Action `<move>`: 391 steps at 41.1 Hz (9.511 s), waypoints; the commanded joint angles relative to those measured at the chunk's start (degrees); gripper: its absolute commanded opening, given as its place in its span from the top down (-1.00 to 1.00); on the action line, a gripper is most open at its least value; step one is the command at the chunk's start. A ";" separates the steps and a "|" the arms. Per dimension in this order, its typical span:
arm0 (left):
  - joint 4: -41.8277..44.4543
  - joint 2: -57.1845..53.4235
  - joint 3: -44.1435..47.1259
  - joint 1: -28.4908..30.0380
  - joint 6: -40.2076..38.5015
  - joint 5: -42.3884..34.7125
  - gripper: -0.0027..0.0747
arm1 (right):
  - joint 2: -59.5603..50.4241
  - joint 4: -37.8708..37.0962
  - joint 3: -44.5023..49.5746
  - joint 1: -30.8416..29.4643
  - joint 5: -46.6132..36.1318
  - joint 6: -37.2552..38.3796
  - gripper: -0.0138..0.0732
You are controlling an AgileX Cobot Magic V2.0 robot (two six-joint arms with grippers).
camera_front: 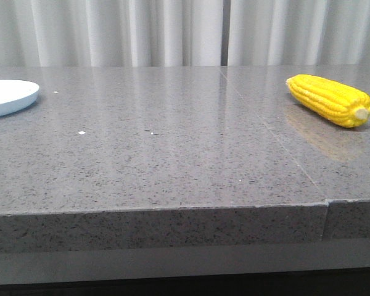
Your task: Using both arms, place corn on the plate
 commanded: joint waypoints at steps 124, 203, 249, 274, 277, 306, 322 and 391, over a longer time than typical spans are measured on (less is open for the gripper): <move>-1.60 60.34 -54.62 6.11 1.59 36.60 -0.37 | 40.42 0.02 -46.42 -0.26 31.90 -1.57 -0.58; -26.27 101.20 -83.86 15.83 19.38 43.52 0.98 | 40.42 0.02 -46.42 -0.26 31.95 -1.57 -0.58; -33.99 104.46 -86.82 -15.45 19.38 37.91 0.98 | 40.42 0.02 -46.42 -0.26 31.90 -1.57 -0.58; -24.57 95.73 -86.82 -19.14 18.63 41.21 -0.17 | 40.42 0.02 -46.42 -0.26 31.90 -1.57 -0.58; -20.61 92.64 -86.82 -21.34 16.83 41.50 -0.17 | 40.42 0.02 -46.42 -0.26 31.90 -1.57 -0.58; 5.41 52.16 -57.55 -38.35 -2.13 36.53 -0.16 | 40.42 0.02 -46.42 -0.26 31.90 -1.57 -0.58; 4.55 37.58 -47.29 -38.35 -2.13 35.42 -0.16 | 40.42 0.02 -46.42 -0.26 31.54 -1.57 -0.58; 4.55 37.33 -47.17 -38.35 -2.13 35.44 -0.16 | 99.95 -5.42 -83.24 8.25 41.76 -3.36 -0.65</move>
